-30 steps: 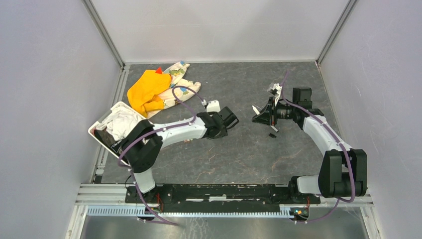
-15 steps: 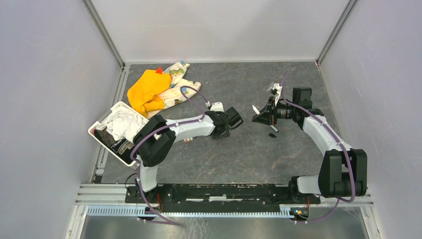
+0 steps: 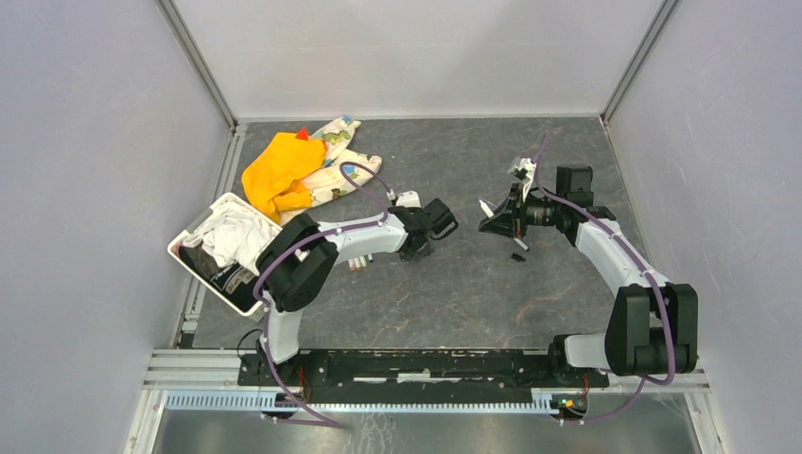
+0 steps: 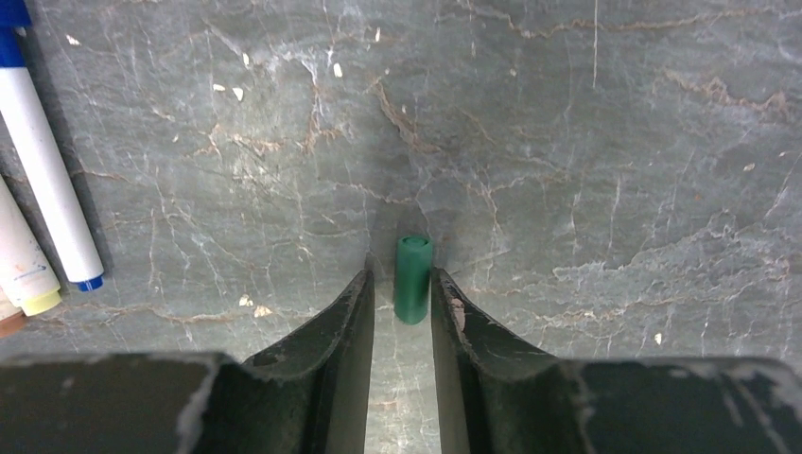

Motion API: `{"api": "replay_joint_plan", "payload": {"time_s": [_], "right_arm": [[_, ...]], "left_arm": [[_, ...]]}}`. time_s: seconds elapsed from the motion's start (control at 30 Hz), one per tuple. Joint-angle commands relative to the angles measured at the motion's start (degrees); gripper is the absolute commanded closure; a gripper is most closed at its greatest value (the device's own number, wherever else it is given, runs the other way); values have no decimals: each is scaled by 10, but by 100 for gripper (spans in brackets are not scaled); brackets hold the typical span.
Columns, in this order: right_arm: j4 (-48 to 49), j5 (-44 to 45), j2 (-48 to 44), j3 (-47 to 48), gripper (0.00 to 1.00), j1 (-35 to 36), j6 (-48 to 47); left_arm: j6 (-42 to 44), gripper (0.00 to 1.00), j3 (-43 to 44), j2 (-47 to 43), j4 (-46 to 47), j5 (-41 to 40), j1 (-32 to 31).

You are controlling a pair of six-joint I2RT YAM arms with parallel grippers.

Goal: Insert the pens into the pen caps
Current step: Pick up the pen cap from the center of the board.

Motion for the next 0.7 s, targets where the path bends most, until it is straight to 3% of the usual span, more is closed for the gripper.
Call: {"api": "replay_joint_plan", "payload": {"time_s": [0.0,0.67], "right_arm": [[19,-17,-16,10,100,-2,1],[22,-19,-20,9,100,-1,4]], "left_arm": [[-5,67,19,14,8,3,4],[55,74,16,56,-22,66,10]]}}
